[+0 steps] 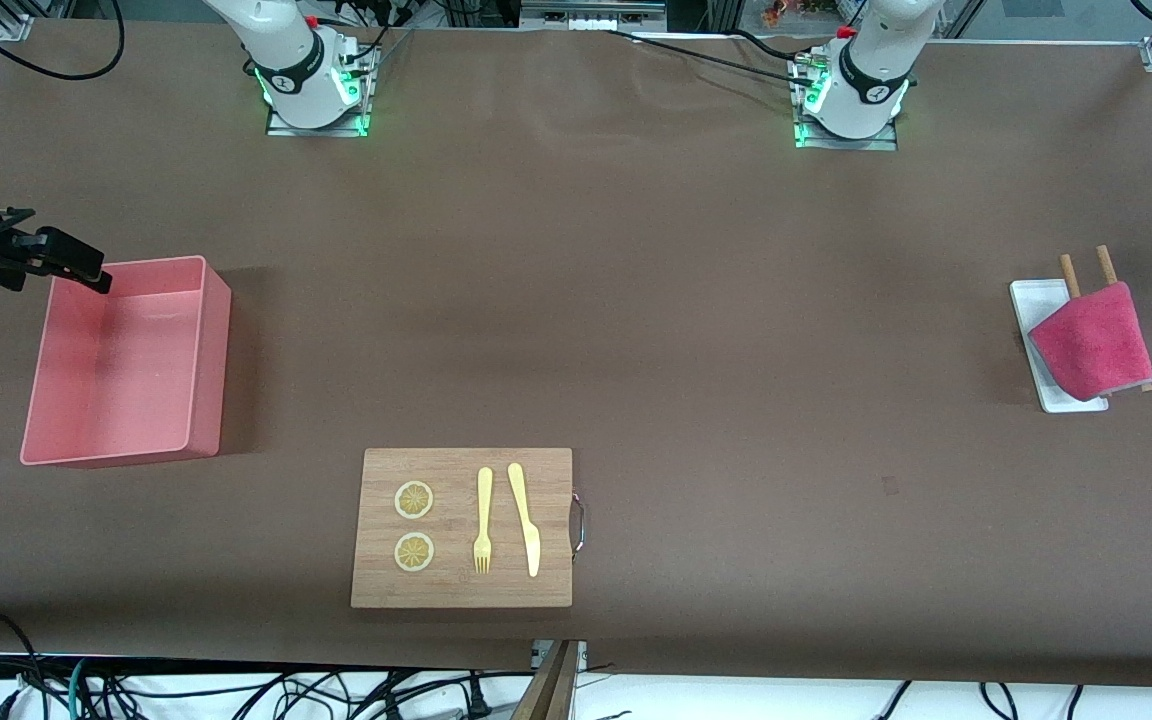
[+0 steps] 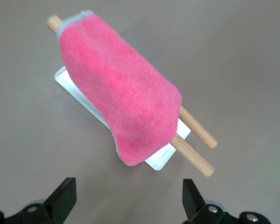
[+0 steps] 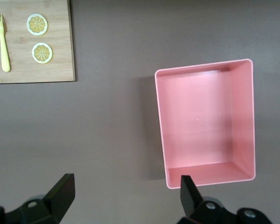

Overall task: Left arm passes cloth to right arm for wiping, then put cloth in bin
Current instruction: 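Lower the left gripper onto the pink cloth on the stick, then lift the pink cloth with the left gripper while the right gripper advances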

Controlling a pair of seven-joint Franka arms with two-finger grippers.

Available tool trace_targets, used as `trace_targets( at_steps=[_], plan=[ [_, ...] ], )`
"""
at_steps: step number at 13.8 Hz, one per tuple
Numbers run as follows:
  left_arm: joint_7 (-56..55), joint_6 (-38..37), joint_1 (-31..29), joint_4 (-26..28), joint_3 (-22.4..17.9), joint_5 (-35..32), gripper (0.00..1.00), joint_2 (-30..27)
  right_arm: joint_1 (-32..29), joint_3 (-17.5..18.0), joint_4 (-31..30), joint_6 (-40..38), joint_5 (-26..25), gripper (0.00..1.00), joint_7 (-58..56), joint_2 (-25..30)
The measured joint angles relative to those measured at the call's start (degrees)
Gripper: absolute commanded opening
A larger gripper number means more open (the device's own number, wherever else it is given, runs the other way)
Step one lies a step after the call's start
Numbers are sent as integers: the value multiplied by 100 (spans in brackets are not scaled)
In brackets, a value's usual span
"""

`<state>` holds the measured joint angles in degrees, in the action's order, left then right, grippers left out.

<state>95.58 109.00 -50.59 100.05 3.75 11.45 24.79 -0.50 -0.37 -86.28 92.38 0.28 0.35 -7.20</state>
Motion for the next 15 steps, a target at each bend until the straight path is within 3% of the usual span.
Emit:
trace_targets(
  at_steps=[5,7,10,11,13,15],
  plan=[
    [1014,15,-296,-12,7,630,98,688,0,0,0,0,1,100,0,-211],
    [1201,15,-351,-18,13,709,82,851,0,0,-2,-7,1,100,0,-309],
    [1260,15,-354,-63,65,774,81,950,0,0,-2,-8,1,100,0,-432],
    [1263,15,-353,-124,88,780,76,981,0,1,-2,-8,1,100,0,-445],
    [1267,-1,-349,-323,117,782,50,1081,0,0,-2,-10,1,100,0,-460],
    [1267,-43,-346,-443,134,782,33,1164,0,0,-2,-10,1,100,10,-473]
  ],
)
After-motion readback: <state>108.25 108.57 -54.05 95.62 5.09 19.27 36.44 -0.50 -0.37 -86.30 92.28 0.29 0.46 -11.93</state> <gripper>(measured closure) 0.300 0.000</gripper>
